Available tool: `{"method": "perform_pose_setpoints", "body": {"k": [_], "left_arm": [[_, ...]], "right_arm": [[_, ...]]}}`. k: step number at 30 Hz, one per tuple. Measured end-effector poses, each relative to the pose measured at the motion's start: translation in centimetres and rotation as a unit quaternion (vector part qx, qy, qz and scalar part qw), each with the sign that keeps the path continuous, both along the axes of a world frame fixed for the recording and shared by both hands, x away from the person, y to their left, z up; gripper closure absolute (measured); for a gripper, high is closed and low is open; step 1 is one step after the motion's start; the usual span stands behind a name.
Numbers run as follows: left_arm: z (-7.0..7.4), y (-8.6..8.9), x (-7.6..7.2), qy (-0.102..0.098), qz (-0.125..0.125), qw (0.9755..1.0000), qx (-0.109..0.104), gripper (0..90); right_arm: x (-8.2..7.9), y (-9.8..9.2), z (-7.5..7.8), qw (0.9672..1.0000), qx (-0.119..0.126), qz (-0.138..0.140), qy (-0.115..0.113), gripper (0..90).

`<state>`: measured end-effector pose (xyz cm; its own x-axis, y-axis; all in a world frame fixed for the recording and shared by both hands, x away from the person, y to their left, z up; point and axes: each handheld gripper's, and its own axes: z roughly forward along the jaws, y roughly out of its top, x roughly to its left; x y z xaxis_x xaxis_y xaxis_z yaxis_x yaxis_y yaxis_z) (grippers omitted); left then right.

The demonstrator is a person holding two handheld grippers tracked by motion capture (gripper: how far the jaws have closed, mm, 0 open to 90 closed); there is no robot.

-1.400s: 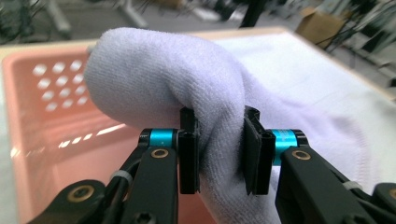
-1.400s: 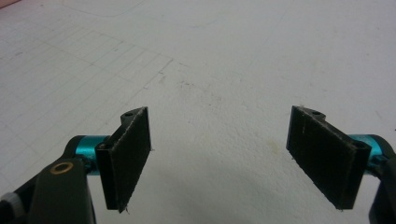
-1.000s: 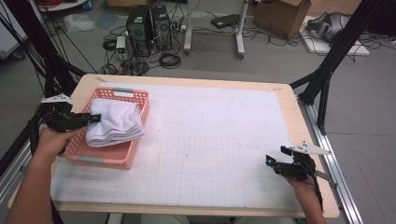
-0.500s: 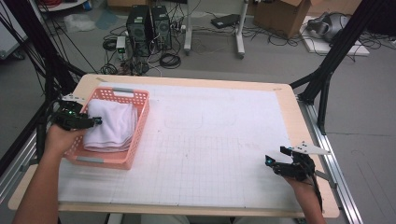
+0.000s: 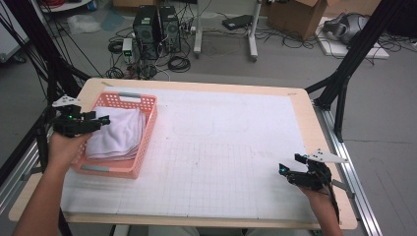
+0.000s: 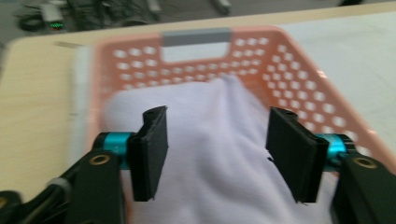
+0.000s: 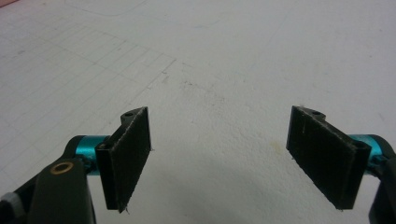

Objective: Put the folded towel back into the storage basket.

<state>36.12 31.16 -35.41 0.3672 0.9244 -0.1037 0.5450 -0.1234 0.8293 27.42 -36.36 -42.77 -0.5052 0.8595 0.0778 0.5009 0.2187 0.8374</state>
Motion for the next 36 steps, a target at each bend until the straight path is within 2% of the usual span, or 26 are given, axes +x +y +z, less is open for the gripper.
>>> {"method": "perform_pose_setpoints", "body": {"k": [3, 7, 10, 12, 15, 17, 19, 22, 26, 28, 30, 31, 32, 33, 34, 35, 36], "left_arm": [[-0.8, -1.2, 0.3, 0.024, 0.006, 0.9996, 0.012, 44.4], [-2.2, -2.3, 1.4, 0.069, 0.019, 0.9968, 0.036, 43.8], [-3.1, -3.1, 2.3, 0.096, 0.030, 0.9933, 0.056, 43.1], [-3.7, -3.5, 2.8, 0.116, 0.034, 0.9897, 0.077, 42.3], [-4.6, -4.2, 3.4, 0.133, 0.037, 0.9855, 0.098, 39.5], [-5.1, -4.6, 3.7, 0.138, 0.034, 0.9844, 0.103, 37.7], [-5.3, -4.8, 3.8, 0.140, 0.031, 0.9845, 0.101, 35.4], [-5.5, -5.0, 3.8, 0.135, 0.013, 0.9857, 0.100, 34.4], [-5.5, -5.5, 3.6, 0.126, -0.038, 0.9863, 0.099, 36.6], [-5.5, -5.6, 3.5, 0.131, -0.064, 0.9858, 0.084, 37.6], [-5.4, -5.3, 3.4, 0.131, -0.078, 0.9853, 0.076, 35.9], [-5.2, -5.0, 3.3, 0.126, -0.077, 0.9866, 0.070, 36.0], [-4.9, -4.6, 3.2, 0.116, -0.065, 0.9894, 0.058, 36.1], [-4.6, -4.2, 3.1, 0.097, -0.045, 0.9933, 0.045, 36.4], [-4.4, -3.7, 2.9, 0.074, -0.009, 0.9966, 0.036, 36.7], [-4.3, -3.4, 2.9, 0.072, 0.015, 0.9967, 0.034, 36.6], [-4.3, -2.9, 2.9, 0.078, 0.031, 0.9960, 0.031, 36.2]], "right_arm": [[0.0, 0.0, 0.1, 1.0000, 0.000, 0.000, -0.002, 21.1], [0.0, 0.0, 0.1, 1.0000, 0.000, 0.001, -0.001, 21.1], [0.0, 0.0, 0.2, 1.0000, 0.001, 0.002, -0.002, 21.1], [-0.1, 0.0, 0.2, 1.0000, 0.001, 0.002, -0.001, 21.1], [0.0, 0.0, 0.2, 1.0000, 0.001, 0.004, -0.004, 21.1], [0.0, 0.0, 0.2, 1.0000, 0.001, 0.005, -0.003, 21.1], [0.0, 0.0, 0.2, 1.0000, 0.000, 0.005, -0.003, 21.1], [0.0, 0.0, 0.2, 1.0000, 0.002, 0.006, -0.002, 21.1], [0.0, 0.0, 0.1, 1.0000, 0.001, 0.006, -0.002, 21.1], [0.0, 0.1, 0.1, 1.0000, 0.002, 0.006, 0.000, 21.1], [0.0, 0.1, 0.1, 1.0000, 0.001, 0.007, 0.000, 21.1], [0.1, 0.1, 0.1, 1.0000, 0.000, 0.007, 0.000, 21.1], [0.0, 0.1, 0.1, 1.0000, 0.002, 0.007, 0.001, 21.1], [0.0, 0.1, 0.1, 1.0000, 0.001, 0.006, 0.001, 21.1], [0.0, 0.0, 0.1, 1.0000, 0.001, 0.006, 0.000, 21.1], [0.0, 0.0, 0.1, 1.0000, 0.001, 0.005, 0.002, 21.1], [0.0, 0.0, 0.0, 1.0000, 0.001, 0.005, 0.001, 21.1]]}}
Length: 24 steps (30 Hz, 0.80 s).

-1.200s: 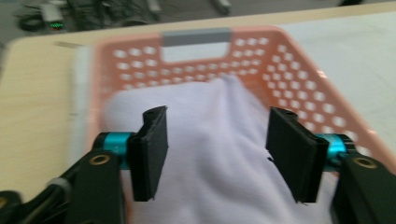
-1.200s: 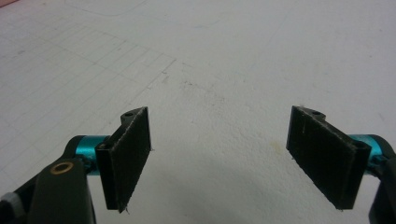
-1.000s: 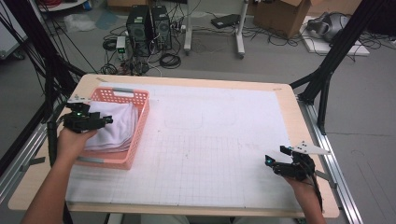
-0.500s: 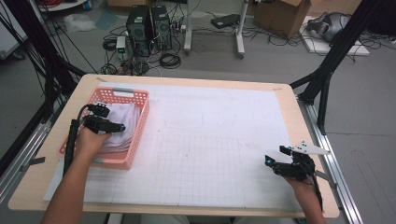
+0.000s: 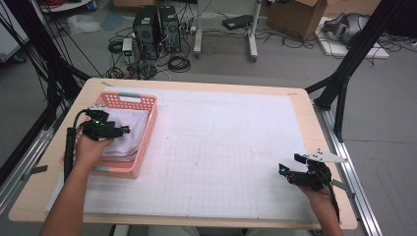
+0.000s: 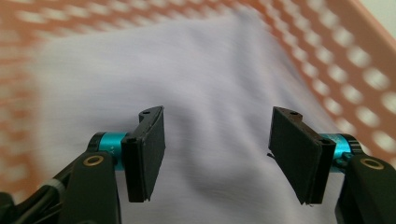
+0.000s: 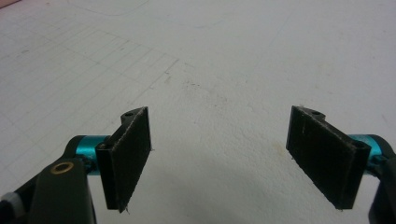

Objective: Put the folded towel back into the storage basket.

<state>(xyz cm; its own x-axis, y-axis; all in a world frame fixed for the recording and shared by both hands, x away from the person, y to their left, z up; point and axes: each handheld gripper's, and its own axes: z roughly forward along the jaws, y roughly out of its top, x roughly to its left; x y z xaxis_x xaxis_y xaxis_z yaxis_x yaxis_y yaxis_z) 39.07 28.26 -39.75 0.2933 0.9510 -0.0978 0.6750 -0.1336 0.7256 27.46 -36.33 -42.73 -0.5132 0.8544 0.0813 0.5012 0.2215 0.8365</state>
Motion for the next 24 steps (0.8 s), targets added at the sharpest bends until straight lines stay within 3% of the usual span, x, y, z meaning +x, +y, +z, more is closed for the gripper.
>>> {"method": "perform_pose_setpoints", "body": {"k": [1, 3, 5, 9, 11, 13, 16, 18, 21, 24], "left_arm": [[-0.2, 0.3, 0.1, 0.011, 0.009, 0.9999, -0.004, 35.1], [-0.8, 0.5, 0.4, 0.039, 0.012, 0.9991, 0.014, 36.2], [-1.2, 0.4, 0.6, 0.049, 0.014, 0.9984, 0.022, 35.0], [-1.6, 0.3, 0.9, 0.052, 0.032, 0.9965, 0.058, 36.6], [-1.5, 0.5, 0.9, 0.050, 0.052, 0.9956, 0.059, 37.3], [-1.2, 0.7, 0.8, 0.044, 0.058, 0.9962, 0.048, 37.2], [-0.2, 1.3, 0.1, -0.007, 0.052, 0.9986, 0.003, 36.7], [0.8, 1.5, -0.6, -0.055, 0.044, 0.9970, -0.033, 36.2], [2.2, 1.7, -1.8, -0.124, 0.020, 0.9891, -0.076, 32.3], [3.0, 1.3, -3.3, -0.173, -0.004, 0.9791, -0.106, 28.1]], "right_arm": [[0.0, 0.0, 0.0, 1.0000, 0.001, 0.000, 0.002, 21.1], [0.0, 0.1, 0.0, 1.0000, 0.000, 0.003, 0.001, 21.1], [0.0, 0.1, 0.0, 1.0000, -0.001, 0.004, -0.001, 21.1], [0.0, 0.0, -0.1, 1.0000, -0.002, 0.003, 0.001, 21.1], [0.0, 0.0, -0.1, 1.0000, -0.001, 0.002, 0.000, 21.1], [-0.1, -0.2, -0.1, 1.0000, 0.000, 0.001, 0.000, 21.1], [-0.1, -0.3, 0.0, 1.0000, 0.002, -0.002, 0.000, 21.1], [-0.1, -0.4, 0.0, 1.0000, 0.003, -0.003, 0.000, 21.1], [-0.1, -0.4, 0.0, 1.0000, 0.002, -0.003, -0.002, 21.1], [-0.1, -0.4, 0.1, 1.0000, 0.002, -0.002, -0.005, 21.1]]}}
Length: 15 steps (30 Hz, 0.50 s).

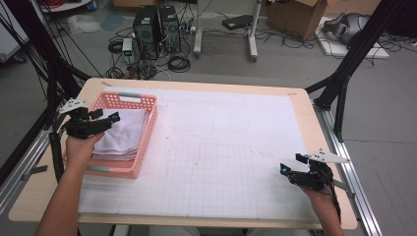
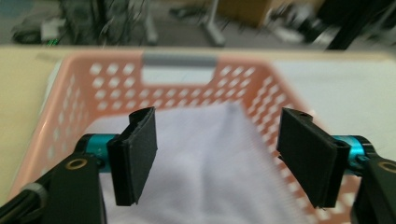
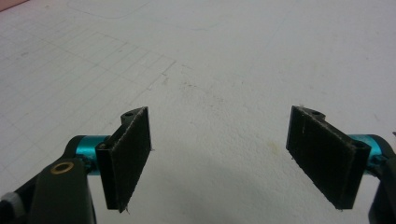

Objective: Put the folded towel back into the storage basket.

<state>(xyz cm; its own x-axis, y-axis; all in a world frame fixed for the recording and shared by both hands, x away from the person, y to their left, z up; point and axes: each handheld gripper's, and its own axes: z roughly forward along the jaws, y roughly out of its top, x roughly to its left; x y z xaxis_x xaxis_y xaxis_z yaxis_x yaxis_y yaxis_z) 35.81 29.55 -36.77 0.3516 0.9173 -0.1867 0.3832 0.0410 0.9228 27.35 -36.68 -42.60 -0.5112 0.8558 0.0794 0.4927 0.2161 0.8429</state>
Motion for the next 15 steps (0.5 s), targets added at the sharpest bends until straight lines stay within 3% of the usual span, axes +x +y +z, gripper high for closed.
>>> {"method": "perform_pose_setpoints", "body": {"k": [3, 5, 9, 15], "left_arm": [[0.2, -0.7, -1.1, -0.027, -0.012, 0.9996, 0.006, 19.6], [0.4, -1.0, -1.7, -0.046, -0.019, 0.9987, -0.001, 19.6], [0.8, -2.1, -2.4, -0.065, -0.040, 0.9970, -0.015, 20.3], [1.7, -4.9, -3.5, -0.092, -0.093, 0.9909, -0.034, 21.7]], "right_arm": [[0.1, 0.0, 0.1, 1.0000, 0.000, 0.000, -0.002, 21.1], [0.1, 0.1, 0.1, 1.0000, 0.001, 0.002, -0.003, 21.1], [0.1, 0.2, 0.2, 1.0000, 0.001, 0.005, -0.006, 21.1], [0.0, 0.1, 0.3, 0.9999, -0.001, 0.008, -0.014, 21.0]]}}
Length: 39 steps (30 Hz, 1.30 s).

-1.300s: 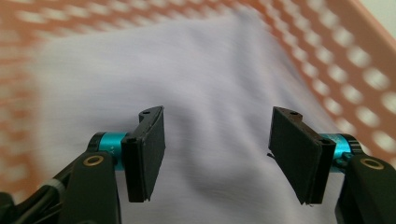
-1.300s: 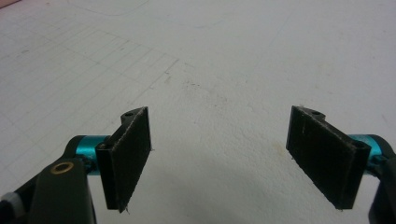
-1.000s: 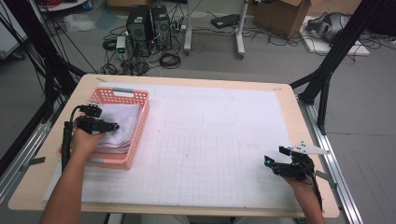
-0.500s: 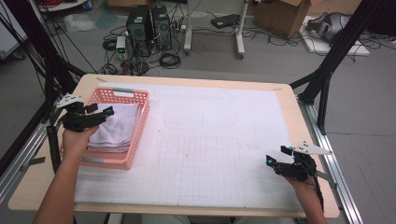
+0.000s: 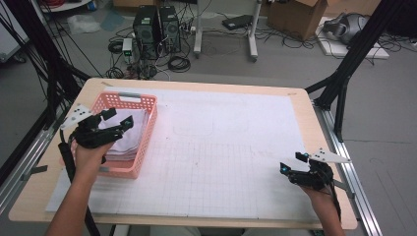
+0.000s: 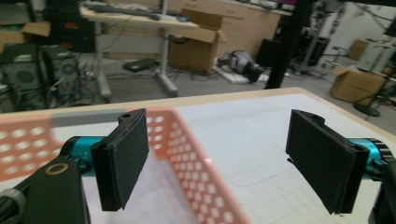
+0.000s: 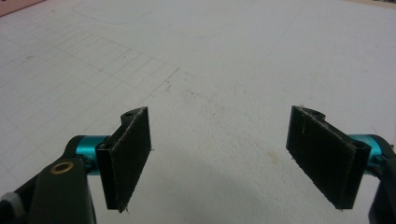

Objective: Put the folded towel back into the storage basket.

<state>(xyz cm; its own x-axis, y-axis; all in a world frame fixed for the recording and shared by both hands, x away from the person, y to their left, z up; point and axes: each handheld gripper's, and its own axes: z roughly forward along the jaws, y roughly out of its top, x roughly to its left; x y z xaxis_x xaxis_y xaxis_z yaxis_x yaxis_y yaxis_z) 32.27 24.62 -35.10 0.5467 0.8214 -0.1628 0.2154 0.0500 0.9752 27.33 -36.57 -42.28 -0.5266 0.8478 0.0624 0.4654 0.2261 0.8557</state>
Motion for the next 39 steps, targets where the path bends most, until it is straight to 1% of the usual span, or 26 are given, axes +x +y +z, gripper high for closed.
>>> {"method": "perform_pose_setpoints", "body": {"k": [3, 4, 5, 7, 9, 11, 12, 13, 15, 17, 18, 22, 23, 24, 25, 26, 28, 29, 30, 32, 33, 35, 37, 38, 39], "left_arm": [[0.1, -1.8, -0.8, -0.012, -0.026, 0.9996, 0.005, 21.5], [0.2, -2.5, -1.0, -0.016, -0.033, 0.9993, 0.011, 21.5], [0.2, -3.1, -1.3, -0.020, -0.039, 0.9990, 0.012, 21.5], [0.0, -4.5, -1.7, -0.026, -0.049, 0.9984, 0.005, 21.6], [-0.2, -5.9, -2.2, -0.028, -0.063, 0.9976, 0.005, 21.7], [-0.5, -7.4, -2.5, -0.028, -0.076, 0.9967, 0.006, 21.7], [-0.6, -8.1, -2.6, -0.026, -0.083, 0.9962, 0.008, 21.7], [-0.9, -8.8, -2.7, -0.028, -0.087, 0.9958, 0.011, 21.8], [-1.5, -10.1, -2.8, -0.021, -0.096, 0.9951, 0.004, 22.0], [-2.1, -11.2, -2.9, -0.018, -0.104, 0.9944, 0.007, 22.0], [-2.4, -11.7, -3.0, -0.017, -0.109, 0.9939, 0.006, 22.1], [-3.4, -13.1, -3.2, -0.015, -0.121, 0.9925, 0.011, 22.6], [-3.7, -13.4, -3.2, -0.011, -0.125, 0.9920, 0.011, 22.6], [-4.0, -13.7, -3.3, -0.011, -0.125, 0.9920, 0.018, 22.7], [-4.2, -13.9, -3.3, -0.010, -0.129, 0.9914, 0.020, 22.7], [-4.5, -14.1, -3.4, -0.009, -0.132, 0.9910, 0.018, 22.9], [-5.1, -14.4, -3.5, -0.006, -0.136, 0.9903, 0.026, 23.1], [-5.4, -14.4, -3.5, -0.003, -0.138, 0.9902, 0.024, 23.4], [-5.8, -14.5, -3.6, 0.004, -0.139, 0.9900, 0.023, 23.5], [-6.3, -14.5, -3.5, 0.008, -0.141, 0.9896, 0.026, 23.5], [-6.5, -14.6, -3.5, 0.010, -0.142, 0.9895, 0.026, 23.5], [-6.8, -14.7, -3.5, 0.014, -0.141, 0.9896, 0.026, 23.5], [-7.1, -14.8, -3.6, 0.015, -0.144, 0.9891, 0.029, 23.5], [-7.2, -14.8, -3.6, 0.015, -0.145, 0.9887, 0.034, 23.6], [-7.4, -14.9, -3.6, 0.019, -0.147, 0.9884, 0.035, 23.6]], "right_arm": [[-0.1, 0.0, 0.1, 1.0000, -0.002, 0.003, -0.007, 21.0], [-0.1, 0.1, 0.1, 1.0000, -0.003, 0.002, -0.008, 21.0], [0.0, 0.1, 0.1, 0.9999, -0.003, 0.003, -0.010, 21.0], [0.0, 0.1, 0.1, 0.9999, -0.003, 0.006, -0.013, 21.0], [0.0, 0.1, 0.2, 0.9999, -0.002, 0.009, -0.014, 20.9], [-0.1, 0.1, 0.2, 0.9998, -0.003, 0.012, -0.017, 20.9], [-0.2, 0.1, 0.2, 0.9998, -0.001, 0.011, -0.015, 20.9], [-0.2, 0.0, 0.2, 0.9998, -0.002, 0.012, -0.017, 20.9], [-0.2, -0.1, 0.3, 0.9997, -0.003, 0.012, -0.023, 20.8], [-0.3, 0.0, 0.4, 0.9997, 0.001, 0.010, -0.022, 20.8], [-0.3, 0.0, 0.5, 0.9996, -0.001, 0.012, -0.027, 20.8], [-0.4, 0.0, 0.5, 0.9994, -0.002, 0.014, -0.030, 20.8], [-0.5, 0.1, 0.6, 0.9996, -0.001, 0.014, -0.026, 20.8], [-0.5, 0.2, 0.6, 0.9995, 0.000, 0.013, -0.028, 20.8], [-0.6, 0.2, 0.6, 0.9994, -0.002, 0.015, -0.031, 20.8], [-0.6, 0.3, 0.6, 0.9994, -0.002, 0.016, -0.032, 20.8], [-0.6, 0.3, 0.6, 0.9994, -0.003, 0.016, -0.031, 20.8], [-0.6, 0.3, 0.6, 0.9994, -0.003, 0.016, -0.032, 20.8], [-0.6, 0.4, 0.6, 0.9994, -0.002, 0.016, -0.030, 20.8], [-0.6, 0.5, 0.5, 0.9994, -0.002, 0.017, -0.030, 20.8], [-0.7, 0.5, 0.6, 0.9995, -0.001, 0.015, -0.027, 20.8], [-0.6, 0.6, 0.5, 0.9994, -0.001, 0.017, -0.029, 20.8], [-0.7, 0.6, 0.5, 0.9995, -0.001, 0.016, -0.028, 20.8], [-0.7, 0.7, 0.4, 0.9995, -0.003, 0.017, -0.028, 20.8], [-0.7, 0.7, 0.4, 0.9995, -0.002, 0.016, -0.028, 20.8]]}}
